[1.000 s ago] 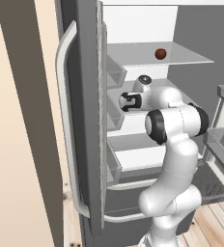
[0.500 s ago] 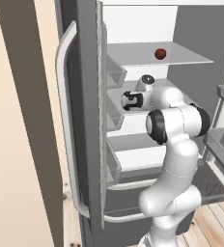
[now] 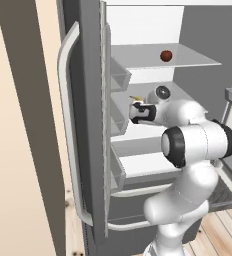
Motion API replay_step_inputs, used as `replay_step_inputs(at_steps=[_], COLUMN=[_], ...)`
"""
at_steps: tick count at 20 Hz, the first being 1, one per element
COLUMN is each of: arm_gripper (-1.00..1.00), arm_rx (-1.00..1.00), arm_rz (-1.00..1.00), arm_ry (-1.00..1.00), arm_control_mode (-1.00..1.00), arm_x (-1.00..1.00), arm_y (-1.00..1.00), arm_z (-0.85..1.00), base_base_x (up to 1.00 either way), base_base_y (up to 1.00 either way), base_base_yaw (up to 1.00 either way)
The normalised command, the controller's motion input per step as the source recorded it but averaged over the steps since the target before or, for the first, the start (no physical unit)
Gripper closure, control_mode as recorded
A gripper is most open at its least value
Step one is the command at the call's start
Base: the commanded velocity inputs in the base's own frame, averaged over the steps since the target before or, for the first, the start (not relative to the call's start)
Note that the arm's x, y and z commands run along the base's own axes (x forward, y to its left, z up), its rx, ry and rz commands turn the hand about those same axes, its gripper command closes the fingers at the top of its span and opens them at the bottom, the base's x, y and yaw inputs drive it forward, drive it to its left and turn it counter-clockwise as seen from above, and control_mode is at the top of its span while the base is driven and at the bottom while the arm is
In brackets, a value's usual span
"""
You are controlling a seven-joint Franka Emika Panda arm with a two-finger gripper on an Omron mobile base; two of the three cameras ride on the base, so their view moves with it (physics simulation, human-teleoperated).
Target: Pick the apple and banana from the fridge and place them inside the tupperware on the counter.
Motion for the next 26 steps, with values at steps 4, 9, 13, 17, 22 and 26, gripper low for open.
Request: replay_step_inputs(at_steps=[4, 9, 13, 17, 22, 26], arm_gripper=[1.00, 1.00, 1.00, 1.00, 1.00, 1.00], arm_rx=[0.00, 0.00, 0.00, 0.00, 0.00, 0.00], arm_rz=[0.00, 0.00, 0.00, -0.01, 0.00, 0.00], arm_ry=[0.06, 0.14, 0.00, -0.13, 0.00, 0.15], arm_control_mode=[-1.00, -1.00, -1.00, -1.00, -1.00, -1.00], arm_x=[-0.46, -0.41, -0.80, -1.00, -0.85, -0.82], arm_y=[-0.01, -0.01, 0.00, 0.00, 0.00, 0.00], arm_z=[0.90, 0.95, 0.40, 0.27, 0.56, 0.51], base_base_x=[0.00, 0.00, 0.00, 0.00, 0.00, 0.00], base_base_y=[0.00, 0.00, 0.00, 0.00, 0.00, 0.00], base_base_yaw=[0.00, 0.00, 0.00, 0.00, 0.00, 0.00])
